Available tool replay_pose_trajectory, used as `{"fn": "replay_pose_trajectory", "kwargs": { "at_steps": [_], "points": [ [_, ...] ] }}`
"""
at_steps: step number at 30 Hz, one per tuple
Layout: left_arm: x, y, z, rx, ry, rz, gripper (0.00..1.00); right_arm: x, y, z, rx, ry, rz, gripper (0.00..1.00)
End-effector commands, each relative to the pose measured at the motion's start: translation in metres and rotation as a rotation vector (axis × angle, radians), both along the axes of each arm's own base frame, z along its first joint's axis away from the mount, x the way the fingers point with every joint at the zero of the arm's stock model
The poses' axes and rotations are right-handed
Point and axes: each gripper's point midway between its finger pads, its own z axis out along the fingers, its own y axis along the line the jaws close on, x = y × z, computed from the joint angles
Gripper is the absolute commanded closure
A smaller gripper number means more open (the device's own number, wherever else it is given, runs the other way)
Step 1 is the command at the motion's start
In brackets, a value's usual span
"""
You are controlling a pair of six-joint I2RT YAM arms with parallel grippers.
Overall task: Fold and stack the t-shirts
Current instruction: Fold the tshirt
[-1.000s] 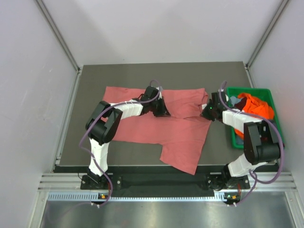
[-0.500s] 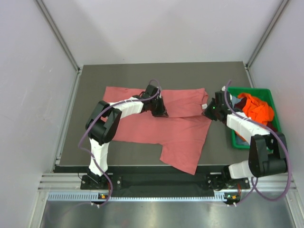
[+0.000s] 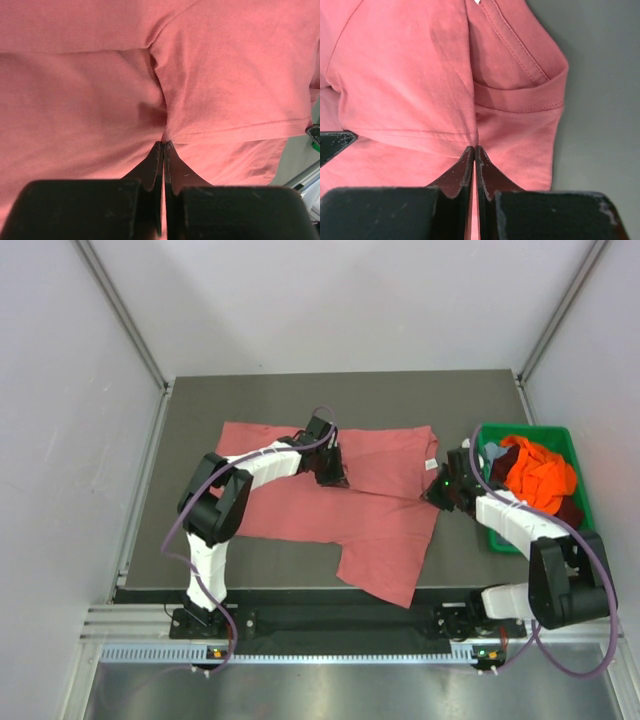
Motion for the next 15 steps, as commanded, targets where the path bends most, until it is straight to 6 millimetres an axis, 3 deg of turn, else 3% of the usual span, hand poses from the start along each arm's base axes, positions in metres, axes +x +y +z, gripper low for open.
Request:
{"fn": "replay_pose_trajectory", "kwargs": {
  "at_steps": [1, 15],
  "points": [
    [0.010, 0.002, 0.036, 0.009, -0.077, 0.008, 1.00, 0.002, 0.001, 0.010, 0.016, -0.051, -0.033, 1.00],
    [0.005, 0.018, 0.004, 0.117, -0.031, 0.013, 1.00, -0.003, 0.007, -0.011, 0.049, -0.070, -0.095, 1.00]
  ]
}}
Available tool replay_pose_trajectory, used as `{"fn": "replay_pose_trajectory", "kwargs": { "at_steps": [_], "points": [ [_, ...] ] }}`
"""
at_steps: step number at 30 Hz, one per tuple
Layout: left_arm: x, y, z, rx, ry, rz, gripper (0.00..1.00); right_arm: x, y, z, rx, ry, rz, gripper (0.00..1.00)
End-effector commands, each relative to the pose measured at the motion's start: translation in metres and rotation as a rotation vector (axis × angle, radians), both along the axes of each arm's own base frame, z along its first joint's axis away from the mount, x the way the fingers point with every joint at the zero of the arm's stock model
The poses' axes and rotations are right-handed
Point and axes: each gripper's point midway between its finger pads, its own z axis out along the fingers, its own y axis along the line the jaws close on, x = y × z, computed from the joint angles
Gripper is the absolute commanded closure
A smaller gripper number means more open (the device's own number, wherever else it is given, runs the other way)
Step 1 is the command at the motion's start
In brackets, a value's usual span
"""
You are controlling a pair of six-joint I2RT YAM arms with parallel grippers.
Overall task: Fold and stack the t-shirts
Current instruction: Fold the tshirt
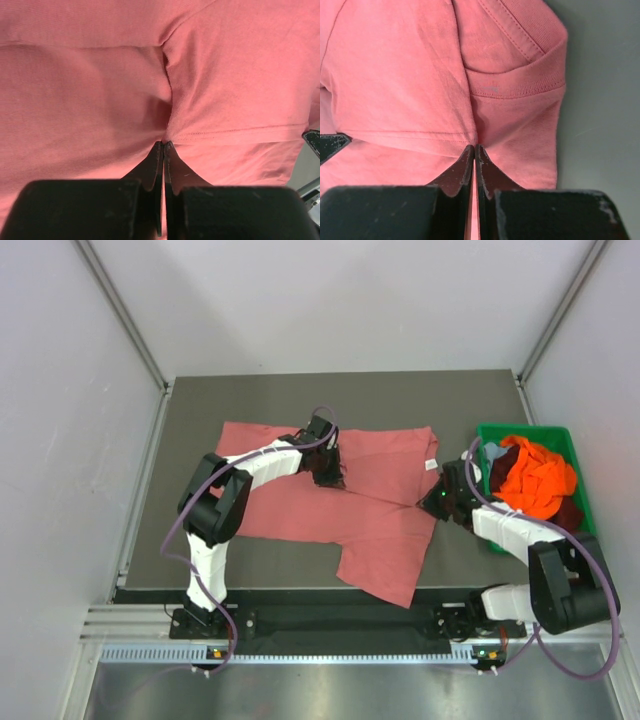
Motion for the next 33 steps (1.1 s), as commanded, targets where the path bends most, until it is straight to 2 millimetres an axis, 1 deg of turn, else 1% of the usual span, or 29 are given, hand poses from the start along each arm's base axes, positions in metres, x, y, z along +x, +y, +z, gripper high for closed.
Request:
{"fn": "replay_pose_trajectory", "kwargs": {
  "at_steps": [1, 2, 3, 4, 7, 8, 9, 11, 12, 13, 15, 16, 17, 18, 19, 20, 21, 22, 23, 24, 25, 26, 27, 28, 29, 30, 31, 32, 33],
  "points": [
    [0.006, 0.007, 0.005, 0.047, -0.030, 0.005, 1.00, 0.008, -0.002, 0.005, 0.003, -0.056, -0.045, 1.00],
    [0.006, 0.007, 0.005, 0.048, -0.026, 0.006, 0.99, 0.008, -0.002, 0.007, 0.004, -0.064, -0.049, 1.00],
    [0.004, 0.008, 0.004, 0.052, -0.020, 0.004, 0.92, 0.007, -0.003, 0.007, 0.000, -0.062, -0.050, 0.98],
    [0.003, 0.007, 0.004, 0.049, -0.017, -0.001, 0.78, 0.010, -0.004, 0.012, -0.007, -0.073, -0.050, 0.94],
    [0.002, 0.006, 0.012, 0.037, -0.023, -0.021, 0.67, 0.017, -0.008, 0.026, -0.060, -0.086, -0.023, 0.74],
    [0.005, 0.004, 0.020, 0.026, -0.040, -0.026, 0.67, 0.019, -0.010, 0.029, -0.100, -0.088, 0.016, 0.66],
    [0.007, 0.005, 0.024, 0.026, -0.044, -0.027, 0.66, 0.023, -0.011, 0.033, -0.117, -0.086, 0.031, 0.63],
    [0.020, 0.012, 0.041, 0.026, -0.092, -0.017, 0.64, 0.039, -0.009, 0.045, -0.155, -0.107, 0.116, 0.60],
    [0.027, 0.018, 0.047, 0.031, -0.113, -0.005, 0.64, 0.050, -0.001, 0.059, -0.150, -0.144, 0.169, 0.59],
    [0.040, 0.033, 0.053, 0.036, -0.131, 0.023, 0.63, 0.060, -0.006, 0.063, -0.195, -0.169, 0.206, 0.59],
    [0.064, 0.053, 0.062, 0.036, -0.162, 0.075, 0.63, 0.074, 0.000, 0.064, -0.193, -0.187, 0.272, 0.56],
    [0.082, 0.078, 0.061, 0.042, -0.171, 0.125, 0.63, 0.091, -0.006, 0.076, -0.212, -0.230, 0.295, 0.55],
    [0.098, 0.090, 0.067, 0.033, -0.199, 0.152, 0.63, 0.103, -0.005, 0.070, -0.204, -0.235, 0.319, 0.55],
    [0.108, 0.102, 0.067, 0.028, -0.209, 0.171, 0.63, 0.115, 0.006, 0.084, -0.144, -0.284, 0.388, 0.52],
    [0.124, 0.131, 0.061, 0.042, -0.208, 0.221, 0.63, 0.127, -0.004, 0.085, -0.141, -0.297, 0.403, 0.49],
    [0.136, 0.144, 0.067, 0.034, -0.227, 0.247, 0.64, 0.135, -0.005, 0.069, -0.128, -0.261, 0.420, 0.46],
    [0.146, 0.154, 0.067, 0.027, -0.236, 0.264, 0.64, 0.141, -0.009, 0.066, -0.128, -0.243, 0.430, 0.46],
    [0.157, 0.175, 0.063, 0.023, -0.233, 0.297, 0.64, 0.159, -0.018, 0.077, -0.151, -0.272, 0.422, 0.46],
    [0.168, 0.183, 0.067, 0.014, -0.256, 0.311, 0.63, 0.166, -0.021, 0.064, -0.145, -0.244, 0.423, 0.46],
    [0.178, 0.197, 0.069, 0.008, -0.278, 0.336, 0.64, 0.179, -0.022, 0.074, -0.136, -0.274, 0.425, 0.46],
    [0.184, 0.202, 0.061, 0.000, -0.272, 0.337, 0.63, 0.186, -0.030, 0.071, -0.127, -0.269, 0.408, 0.46],
    [0.194, 0.207, 0.067, -0.009, -0.291, 0.346, 0.63, 0.192, -0.030, 0.058, -0.112, -0.248, 0.414, 0.46],
    [0.201, 0.218, 0.057, -0.006, -0.284, 0.365, 0.63, 0.203, -0.030, 0.065, -0.114, -0.262, 0.419, 0.47],
    [0.209, 0.223, 0.058, -0.011, -0.296, 0.378, 0.64, 0.208, -0.031, 0.051, -0.116, -0.232, 0.423, 0.48],
    [0.213, 0.227, 0.053, -0.017, -0.292, 0.385, 0.64, 0.214, -0.046, 0.048, -0.121, -0.222, 0.399, 0.49],
    [0.217, 0.232, 0.051, -0.027, -0.293, 0.394, 0.64, 0.224, -0.047, 0.054, -0.128, -0.239, 0.402, 0.49],
    [0.224, 0.239, 0.044, -0.042, -0.286, 0.412, 0.64, 0.226, -0.047, 0.042, -0.123, -0.215, 0.406, 0.50],
    [0.226, 0.237, 0.040, -0.054, -0.281, 0.411, 0.64, 0.229, -0.047, 0.040, -0.121, -0.217, 0.408, 0.50],
    [0.230, 0.257, 0.035, -0.057, -0.279, 0.450, 0.64, 0.235, -0.047, 0.042, -0.119, -0.227, 0.405, 0.50]
  ]
}}
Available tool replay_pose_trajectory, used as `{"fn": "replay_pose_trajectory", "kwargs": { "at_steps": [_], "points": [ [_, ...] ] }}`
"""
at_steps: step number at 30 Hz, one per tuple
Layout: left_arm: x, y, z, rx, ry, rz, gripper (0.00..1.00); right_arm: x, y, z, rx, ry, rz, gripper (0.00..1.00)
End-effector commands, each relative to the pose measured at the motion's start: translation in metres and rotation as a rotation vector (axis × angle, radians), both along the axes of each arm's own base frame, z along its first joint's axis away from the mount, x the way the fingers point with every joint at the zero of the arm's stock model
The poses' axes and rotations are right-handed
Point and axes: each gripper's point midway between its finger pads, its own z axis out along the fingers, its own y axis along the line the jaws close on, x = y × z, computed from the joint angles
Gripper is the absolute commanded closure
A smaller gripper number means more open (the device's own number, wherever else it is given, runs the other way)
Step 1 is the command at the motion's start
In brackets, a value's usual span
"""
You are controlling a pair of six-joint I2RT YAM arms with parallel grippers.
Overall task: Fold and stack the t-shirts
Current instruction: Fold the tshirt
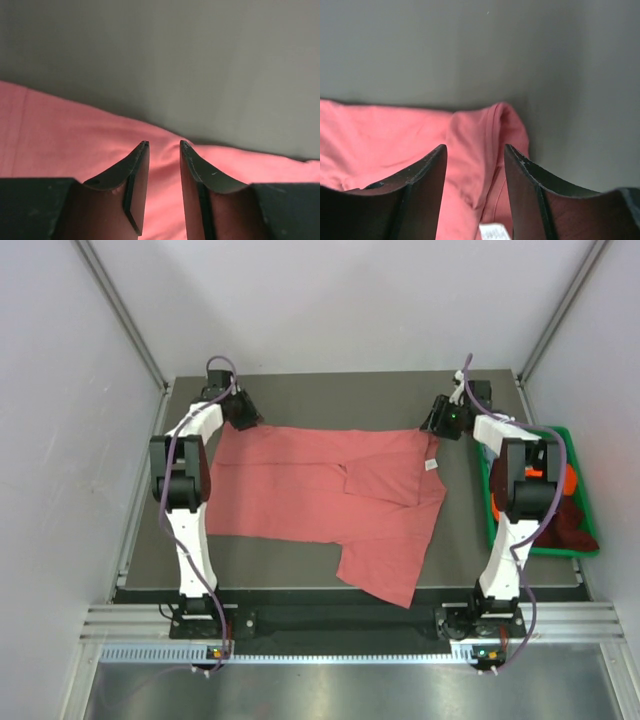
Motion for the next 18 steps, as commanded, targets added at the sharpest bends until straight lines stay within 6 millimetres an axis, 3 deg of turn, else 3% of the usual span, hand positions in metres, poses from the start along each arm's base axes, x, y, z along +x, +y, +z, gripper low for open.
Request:
{"fn": "replay_pose_trajectory", "kwargs": {
  "at_steps": [1, 5, 7, 12, 18],
  "points": [
    [0.025, 0.015, 0.000, -0.057, -0.065, 0.018, 0.64, 0.019, -0.002, 0.005, 0.011, -0.033, 0.035, 0.51],
    [0.033, 0.036, -0.017, -0.067, -0.055, 0.067, 0.64, 0.028, -0.002, -0.003, 0.030, -0.026, 0.014, 0.54],
    [0.036, 0.047, -0.026, -0.067, -0.043, 0.090, 0.64, 0.031, -0.008, -0.007, 0.014, -0.019, -0.031, 0.60],
    [0.036, 0.075, -0.043, -0.035, -0.007, 0.175, 0.65, 0.038, -0.030, -0.014, -0.053, -0.016, -0.149, 1.00],
    [0.036, 0.090, -0.063, 0.018, 0.028, 0.218, 0.65, 0.048, -0.038, -0.009, -0.023, -0.055, -0.249, 1.00]
  ]
}}
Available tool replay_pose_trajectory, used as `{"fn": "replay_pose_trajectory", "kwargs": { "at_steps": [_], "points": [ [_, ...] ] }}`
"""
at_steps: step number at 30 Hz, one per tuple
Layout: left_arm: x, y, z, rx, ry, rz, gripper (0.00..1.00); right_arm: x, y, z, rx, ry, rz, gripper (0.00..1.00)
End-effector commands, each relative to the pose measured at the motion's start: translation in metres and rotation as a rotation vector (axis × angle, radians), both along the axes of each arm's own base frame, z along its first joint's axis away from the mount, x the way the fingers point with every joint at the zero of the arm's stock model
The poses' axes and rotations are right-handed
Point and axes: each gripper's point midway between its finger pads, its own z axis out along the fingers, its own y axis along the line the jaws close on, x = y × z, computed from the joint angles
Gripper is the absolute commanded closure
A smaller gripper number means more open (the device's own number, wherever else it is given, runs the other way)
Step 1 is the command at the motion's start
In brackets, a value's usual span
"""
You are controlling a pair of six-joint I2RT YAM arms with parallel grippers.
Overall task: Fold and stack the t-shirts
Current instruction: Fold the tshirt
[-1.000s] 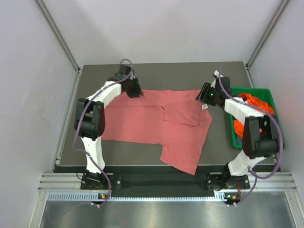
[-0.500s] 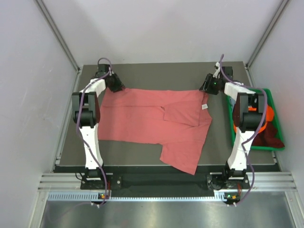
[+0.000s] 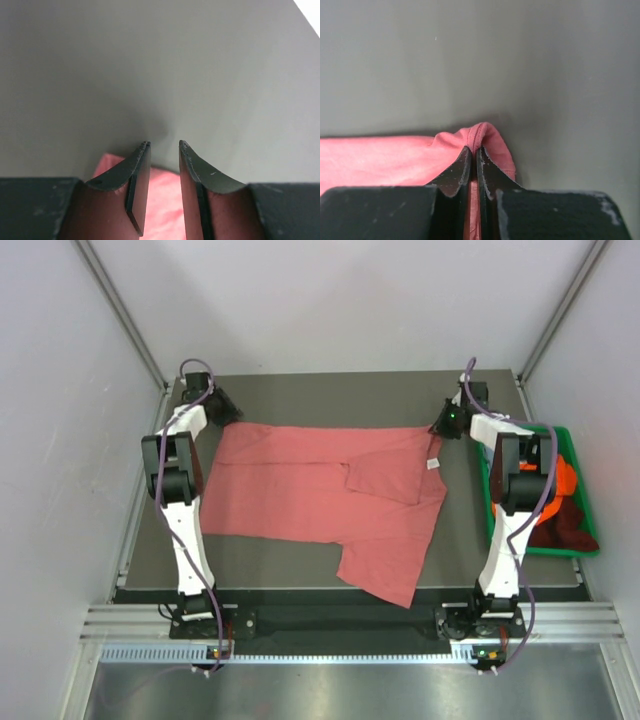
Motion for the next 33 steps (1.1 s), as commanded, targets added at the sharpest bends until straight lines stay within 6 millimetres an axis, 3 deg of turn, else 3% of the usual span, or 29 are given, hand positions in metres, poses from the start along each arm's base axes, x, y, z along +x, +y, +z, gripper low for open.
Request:
{"fn": "replay_pose_trajectory", "kwargs": {
  "at_steps": [1, 3, 6, 9, 10, 11, 12, 13, 14, 15, 16, 17, 18, 19, 21, 23, 24, 25, 26, 27, 28, 29, 30, 32, 33],
  "points": [
    [-0.003, 0.019, -0.036, 0.055, 0.074, 0.055, 0.65, 0.028, -0.020, 0.020, -0.009, -0.103, -0.118, 1.00],
    [-0.001, 0.023, -0.040, 0.043, 0.077, 0.062, 0.65, 0.031, -0.019, 0.022, 0.000, -0.110, -0.125, 0.94],
    [0.008, 0.022, -0.031, -0.009, 0.041, 0.031, 0.65, 0.032, -0.019, 0.022, 0.007, -0.107, -0.131, 0.86],
    [0.019, 0.014, 0.009, -0.038, -0.029, -0.026, 0.64, 0.025, -0.023, 0.036, -0.009, -0.100, -0.152, 0.78],
    [0.021, 0.013, 0.026, -0.039, -0.057, -0.039, 0.63, 0.023, -0.023, 0.052, -0.007, -0.117, -0.157, 0.74],
    [0.019, 0.012, 0.036, -0.035, -0.060, -0.044, 0.62, 0.014, -0.024, 0.055, -0.010, -0.084, -0.160, 0.65],
    [0.018, 0.016, 0.059, -0.009, -0.088, -0.039, 0.61, 0.010, -0.027, 0.063, -0.017, -0.077, -0.190, 0.62],
    [0.015, 0.018, 0.070, 0.009, -0.094, -0.031, 0.60, 0.002, -0.029, 0.084, -0.021, -0.088, -0.217, 0.60],
    [0.005, 0.020, 0.074, 0.022, -0.056, -0.022, 0.59, -0.006, -0.033, 0.091, -0.033, -0.073, -0.250, 0.58],
    [-0.002, 0.029, 0.089, 0.076, -0.056, 0.008, 0.58, -0.028, -0.039, 0.086, -0.074, 0.002, -0.315, 0.56],
    [-0.011, 0.031, 0.092, 0.096, -0.036, 0.017, 0.58, -0.040, -0.041, 0.105, -0.085, -0.008, -0.345, 0.55],
    [-0.019, 0.035, 0.094, 0.115, -0.016, 0.028, 0.58, -0.053, -0.043, 0.109, -0.100, 0.012, -0.366, 0.54],
    [-0.034, 0.037, 0.108, 0.142, 0.001, 0.029, 0.58, -0.080, -0.048, 0.100, -0.119, 0.095, -0.412, 0.53],
    [-0.050, 0.043, 0.097, 0.174, 0.052, 0.053, 0.58, -0.094, -0.046, 0.116, -0.113, 0.083, -0.433, 0.53],
    [-0.084, 0.043, 0.096, 0.203, 0.102, 0.059, 0.57, -0.137, -0.029, 0.101, -0.117, 0.191, -0.452, 0.53],
    [-0.107, 0.044, 0.097, 0.219, 0.119, 0.072, 0.56, -0.167, -0.018, 0.110, -0.107, 0.207, -0.444, 0.53],
    [-0.128, 0.041, 0.097, 0.220, 0.130, 0.073, 0.55, -0.189, -0.004, 0.096, -0.121, 0.254, -0.418, 0.53],
    [-0.137, 0.041, 0.098, 0.221, 0.130, 0.080, 0.55, -0.208, 0.001, 0.102, -0.123, 0.260, -0.417, 0.54],
    [-0.147, 0.043, 0.097, 0.236, 0.140, 0.094, 0.56, -0.231, 0.007, 0.086, -0.141, 0.307, -0.407, 0.54],
    [-0.166, 0.042, 0.096, 0.236, 0.155, 0.104, 0.56, -0.245, 0.026, 0.084, -0.140, 0.312, -0.382, 0.54],
    [-0.177, 0.040, 0.093, 0.233, 0.176, 0.103, 0.55, -0.264, 0.031, 0.083, -0.144, 0.332, -0.377, 0.54],
    [-0.187, 0.044, 0.091, 0.252, 0.196, 0.122, 0.55, -0.286, 0.034, 0.068, -0.165, 0.384, -0.372, 0.55],
    [-0.202, 0.042, 0.087, 0.241, 0.222, 0.136, 0.55, -0.302, 0.048, 0.062, -0.154, 0.413, -0.361, 0.56],
    [-0.218, 0.041, 0.081, 0.238, 0.243, 0.152, 0.54, -0.334, 0.052, 0.046, -0.173, 0.481, -0.340, 0.57],
    [-0.232, 0.039, 0.075, 0.228, 0.258, 0.170, 0.54, -0.346, 0.063, 0.045, -0.155, 0.481, -0.322, 0.57]
  ]
}}
